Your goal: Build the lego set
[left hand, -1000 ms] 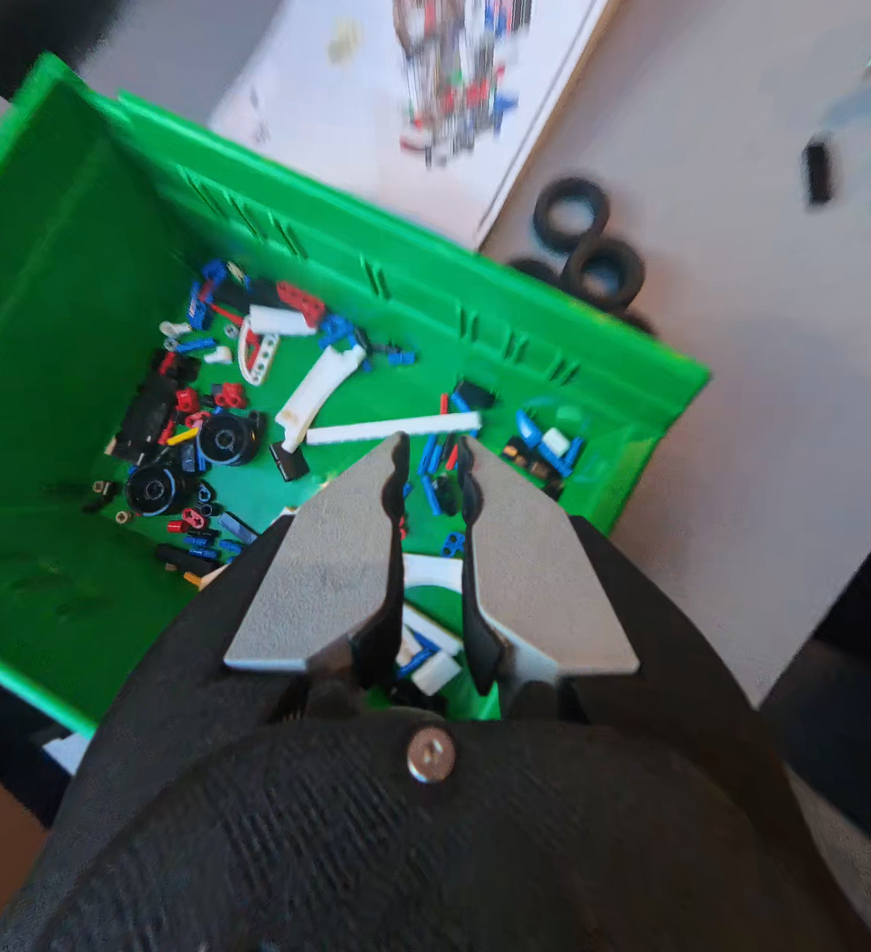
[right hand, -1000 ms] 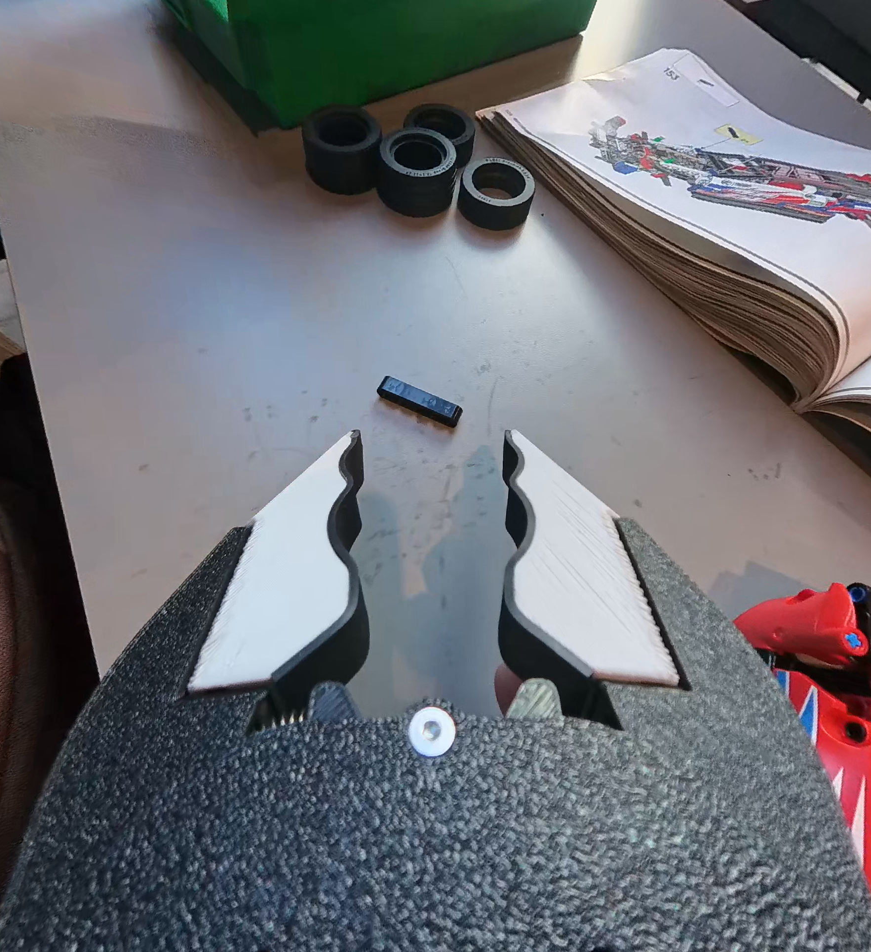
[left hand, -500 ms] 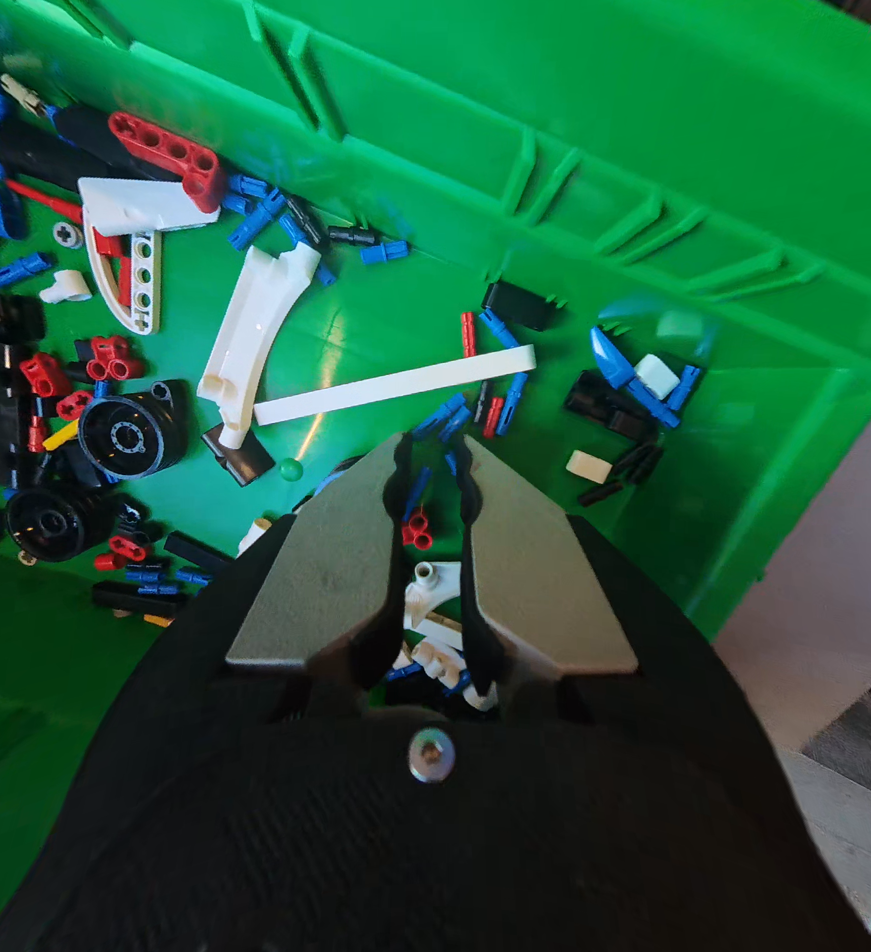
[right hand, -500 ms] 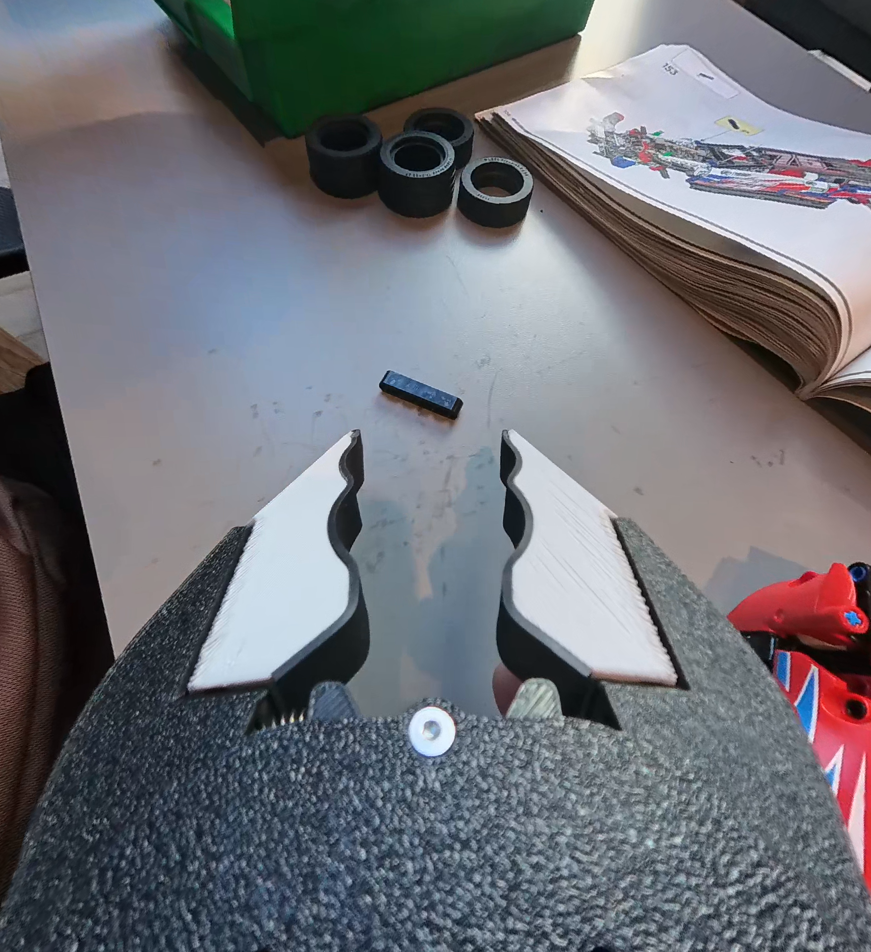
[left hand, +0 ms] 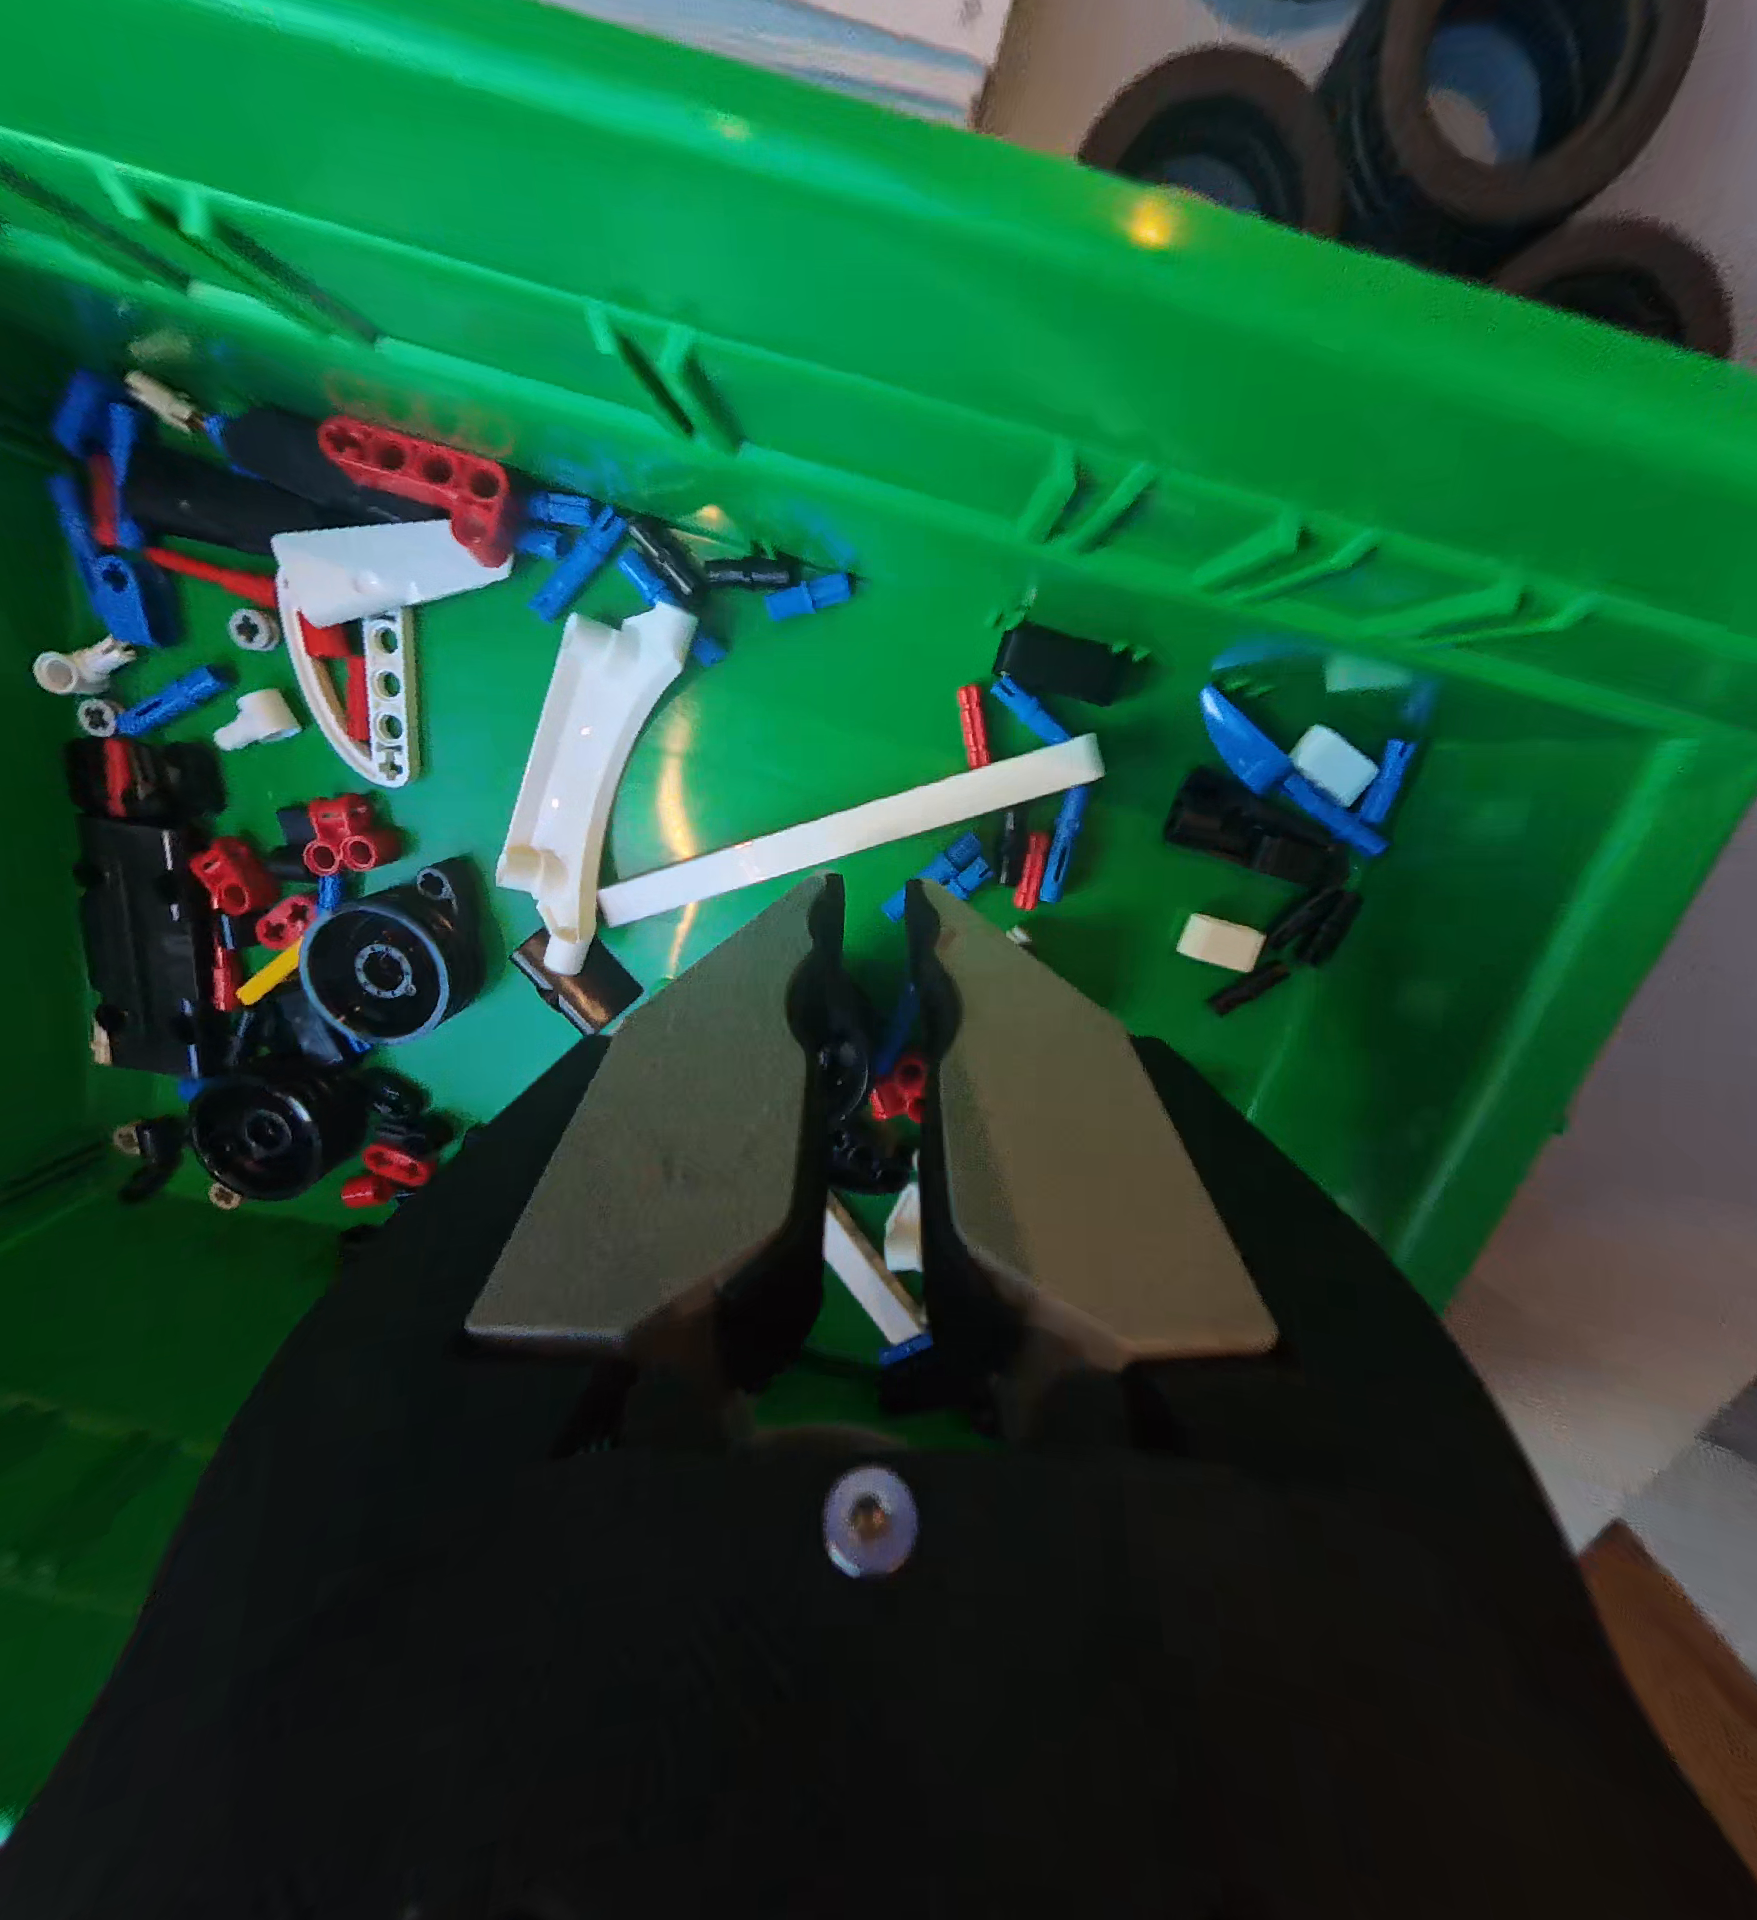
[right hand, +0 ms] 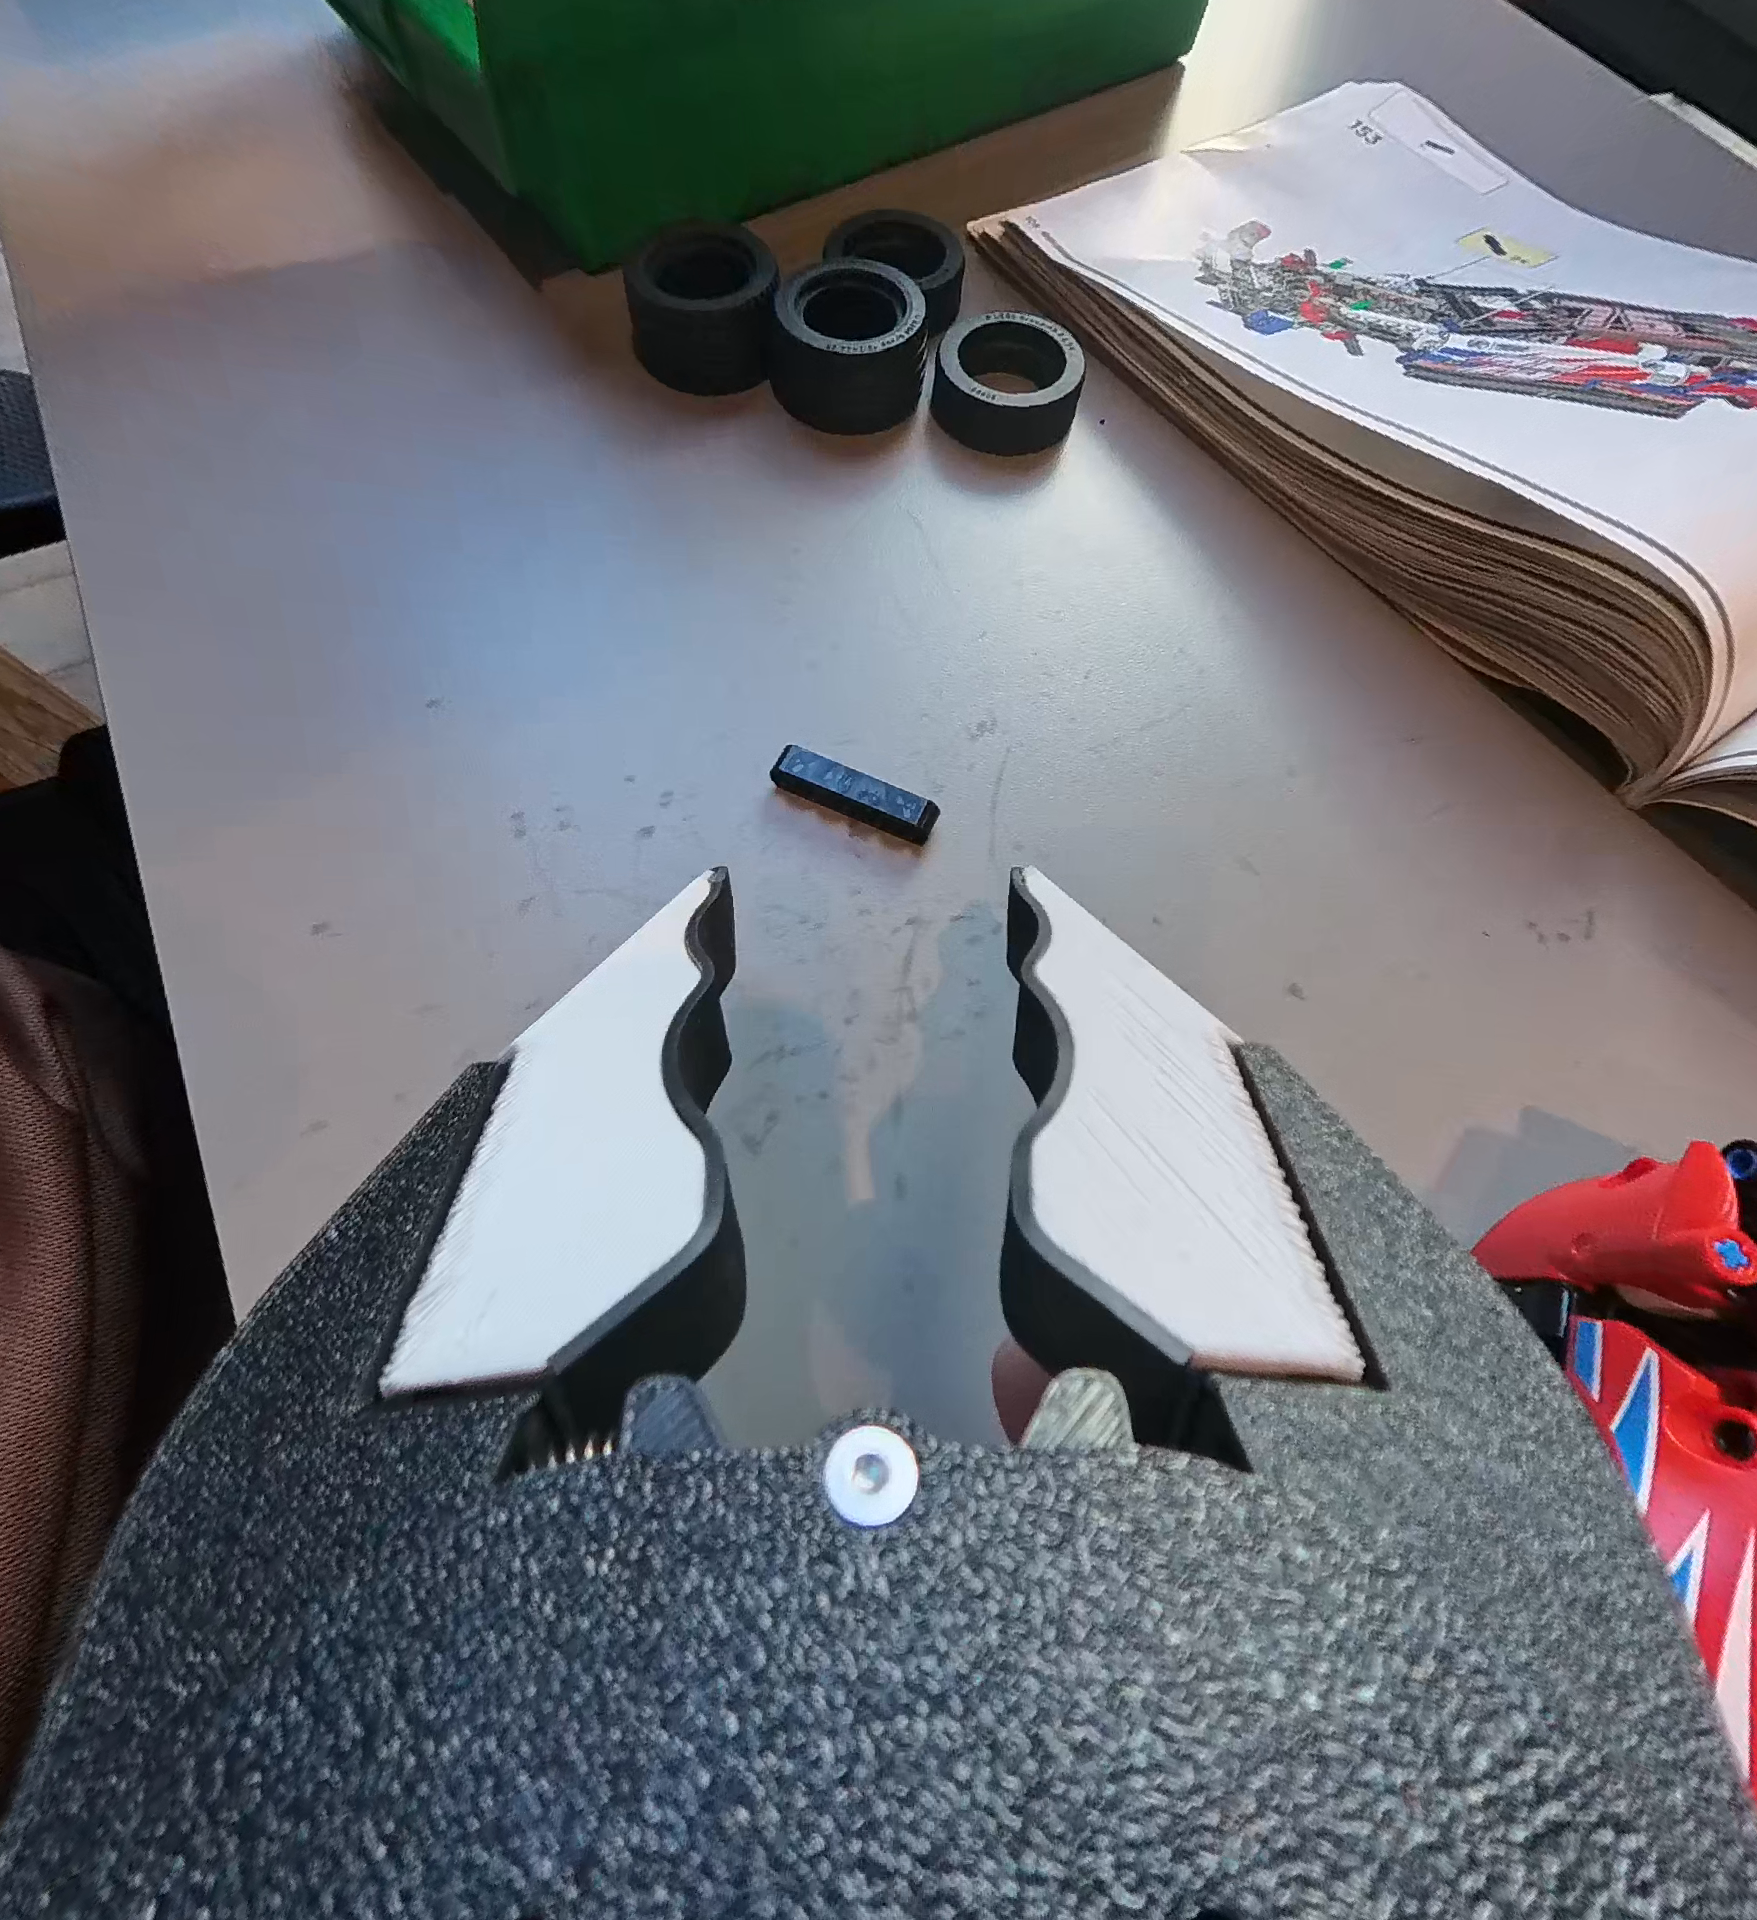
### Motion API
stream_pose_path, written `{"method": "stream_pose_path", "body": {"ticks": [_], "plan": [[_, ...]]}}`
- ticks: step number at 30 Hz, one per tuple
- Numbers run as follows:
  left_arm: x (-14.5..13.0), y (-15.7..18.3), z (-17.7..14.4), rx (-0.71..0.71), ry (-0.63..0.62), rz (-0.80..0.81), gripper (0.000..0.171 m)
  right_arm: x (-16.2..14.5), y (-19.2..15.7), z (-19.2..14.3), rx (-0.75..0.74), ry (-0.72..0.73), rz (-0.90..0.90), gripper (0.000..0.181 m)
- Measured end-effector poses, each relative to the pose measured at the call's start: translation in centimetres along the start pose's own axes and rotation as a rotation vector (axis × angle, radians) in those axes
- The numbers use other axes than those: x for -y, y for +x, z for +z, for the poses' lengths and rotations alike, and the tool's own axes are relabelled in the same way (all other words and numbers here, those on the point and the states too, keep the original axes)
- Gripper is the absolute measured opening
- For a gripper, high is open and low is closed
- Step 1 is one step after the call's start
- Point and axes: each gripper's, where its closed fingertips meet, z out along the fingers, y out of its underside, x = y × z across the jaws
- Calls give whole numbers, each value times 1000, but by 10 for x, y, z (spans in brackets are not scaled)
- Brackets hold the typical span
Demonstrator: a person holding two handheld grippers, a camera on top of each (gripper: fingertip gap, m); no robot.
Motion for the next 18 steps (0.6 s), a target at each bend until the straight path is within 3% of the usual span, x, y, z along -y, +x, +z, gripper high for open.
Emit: {"method": "stream_pose_path", "body": {"ticks": [18], "plan": [[-10,6,4,-52,-70,63,8,-1,0,-1,12,2,11,52]]}}
